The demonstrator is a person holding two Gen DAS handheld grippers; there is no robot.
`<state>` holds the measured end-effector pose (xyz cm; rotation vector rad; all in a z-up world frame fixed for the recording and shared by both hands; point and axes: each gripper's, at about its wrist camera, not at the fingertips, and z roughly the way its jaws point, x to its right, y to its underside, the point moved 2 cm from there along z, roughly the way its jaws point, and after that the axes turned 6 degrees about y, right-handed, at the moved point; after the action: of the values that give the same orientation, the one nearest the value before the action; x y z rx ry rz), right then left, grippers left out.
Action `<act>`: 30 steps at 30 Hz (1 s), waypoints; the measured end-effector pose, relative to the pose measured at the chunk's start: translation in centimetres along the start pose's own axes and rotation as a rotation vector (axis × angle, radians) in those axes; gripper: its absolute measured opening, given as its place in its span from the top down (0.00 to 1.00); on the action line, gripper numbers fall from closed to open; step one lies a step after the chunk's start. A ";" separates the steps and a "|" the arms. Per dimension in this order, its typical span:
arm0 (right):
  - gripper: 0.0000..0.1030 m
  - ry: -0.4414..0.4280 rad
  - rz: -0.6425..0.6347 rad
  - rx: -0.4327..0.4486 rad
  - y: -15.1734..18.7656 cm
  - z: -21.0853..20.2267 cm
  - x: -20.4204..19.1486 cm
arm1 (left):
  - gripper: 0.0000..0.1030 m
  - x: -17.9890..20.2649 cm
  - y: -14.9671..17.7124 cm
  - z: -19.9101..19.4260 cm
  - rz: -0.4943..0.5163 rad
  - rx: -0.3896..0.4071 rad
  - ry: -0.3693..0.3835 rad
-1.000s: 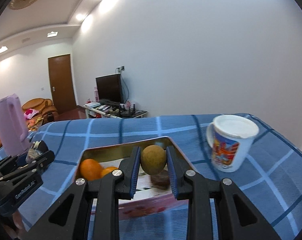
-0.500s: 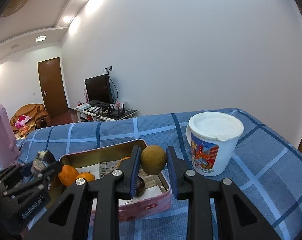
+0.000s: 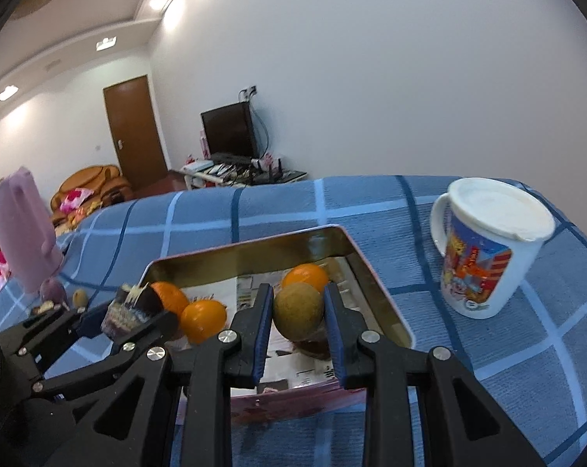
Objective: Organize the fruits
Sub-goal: 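Carry the yellow fruit into the pink tin with the right tool while the left tool carries the cylinder there, then open the left tool to drop the cylinder into the tin while the right tool releases the yellow fruit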
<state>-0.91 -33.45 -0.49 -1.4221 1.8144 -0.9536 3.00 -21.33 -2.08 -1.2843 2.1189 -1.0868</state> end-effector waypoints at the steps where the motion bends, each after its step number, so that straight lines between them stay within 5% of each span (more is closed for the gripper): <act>1: 0.73 -0.006 -0.006 -0.006 0.0 0.1 -0.2 | 0.59 0.1 0.0 0.1 0.005 -0.005 -0.003; 14: 0.72 -0.041 -0.042 -0.112 0.6 2.0 -1.1 | 0.59 0.6 0.2 1.1 0.049 -0.078 -0.009; 30: 0.72 -0.093 -0.011 -0.140 0.7 2.3 -0.9 | 0.59 0.9 0.1 1.3 0.056 -0.091 -0.003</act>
<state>0.83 -32.87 -2.33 -1.5366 1.8364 -0.7652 3.41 -22.63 -2.91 -1.2580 2.2109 -0.9749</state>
